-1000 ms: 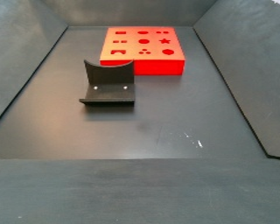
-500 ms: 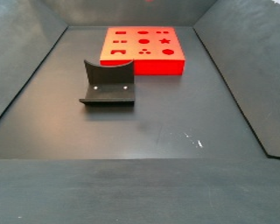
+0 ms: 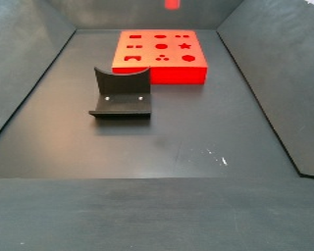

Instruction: Insert the hexagon object.

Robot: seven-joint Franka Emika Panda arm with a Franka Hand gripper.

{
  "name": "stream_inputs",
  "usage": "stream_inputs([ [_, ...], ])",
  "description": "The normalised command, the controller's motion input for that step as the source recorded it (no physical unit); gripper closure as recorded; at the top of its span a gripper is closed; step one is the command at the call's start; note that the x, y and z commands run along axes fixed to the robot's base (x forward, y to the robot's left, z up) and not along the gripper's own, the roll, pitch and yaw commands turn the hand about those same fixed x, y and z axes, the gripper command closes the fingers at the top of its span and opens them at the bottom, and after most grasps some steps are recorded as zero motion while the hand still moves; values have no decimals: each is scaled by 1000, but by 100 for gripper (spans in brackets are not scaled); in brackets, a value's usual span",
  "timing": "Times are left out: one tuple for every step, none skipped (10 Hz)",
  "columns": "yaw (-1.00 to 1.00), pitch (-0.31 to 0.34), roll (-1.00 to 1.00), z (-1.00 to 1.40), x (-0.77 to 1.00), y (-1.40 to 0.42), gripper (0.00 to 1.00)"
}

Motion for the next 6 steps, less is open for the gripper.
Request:
stream_inputs([
  [837,0,13,-271,-63,317,100],
  [940,10,116,-231,0,111,100],
  [880,0,106,-343,-20,186,100],
  [734,0,90,-300,-103,354,100],
  [657,-66,36,-417,-151,397,100],
  [389,-203,-19,-606,-77,423,100],
])
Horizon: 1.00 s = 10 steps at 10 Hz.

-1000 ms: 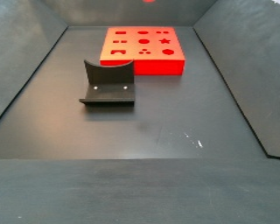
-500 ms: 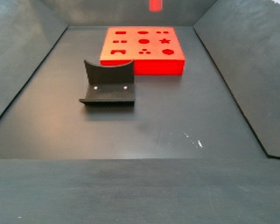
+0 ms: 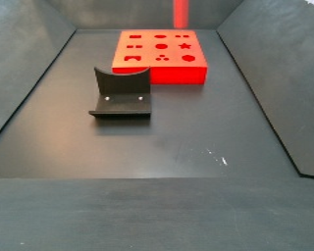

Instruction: Insert the hexagon object.

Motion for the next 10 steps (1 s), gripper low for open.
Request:
stream_inputs([
  [314,-323,-170,-469,-131,257,100],
  [271,-339,-149,-417,-126,0,100],
  [200,-254,0,-323,-169,-6,100],
  [54,-44,67,-137,-51,-80,100],
  [0,0,71,-249,-31,-34,100],
  [-97,53,50,-294,-54,-37,100],
  [-166,91,23,-320,-51,-29,100],
  [-274,94,24,-311,-11,-54,100],
  [-229,63,0,-263,-97,-63,100],
  [-129,16,0,-169,-220,-80,100],
])
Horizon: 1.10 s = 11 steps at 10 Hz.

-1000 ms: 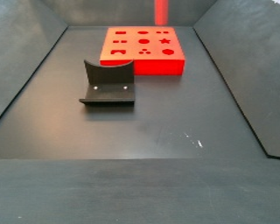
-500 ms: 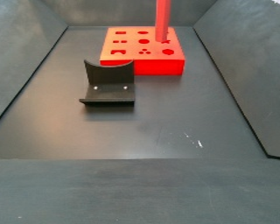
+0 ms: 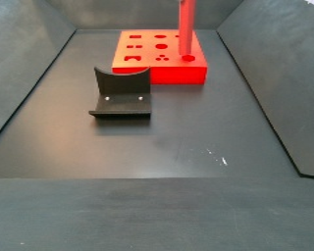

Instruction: Insert the hexagon object.

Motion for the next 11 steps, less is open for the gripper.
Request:
stream_inputs([
  [0,-93,-20,-74,-349,-91,100],
  [0,-171,-11,-89,-357,-60,100],
  [14,-151,0,-120,-343,-17,100],
  [91,-149,0,-160,-89,0,100],
  [251,-173,-11,-254,94,0,100],
  [320,-187,-89,-217,266,0,100],
  [329,-241,-110,-243,106,26,100],
  [243,-236,-64,-191,0,43,100],
  [151,-189,0,-117,-223,49,100],
  [80,-127,0,-60,-183,11,100],
  [0,-43,66,-231,-31,0,100],
])
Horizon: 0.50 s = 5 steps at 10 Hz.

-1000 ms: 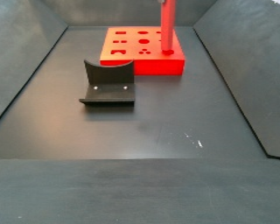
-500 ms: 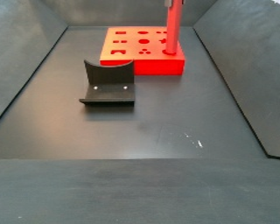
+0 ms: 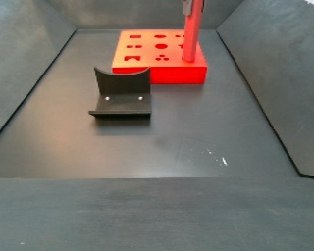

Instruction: Insert the hexagon object.

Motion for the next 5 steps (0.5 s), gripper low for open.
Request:
stream_inputs([
  [-60,-154,77,-706,0,0,100],
  [-91,-213,103,-749,0,0,100],
  [-117,-187,129,-777,0,0,100],
  [-86,-219,116,-737,0,0,100],
  [-20,-220,156,-683,0,0,100],
])
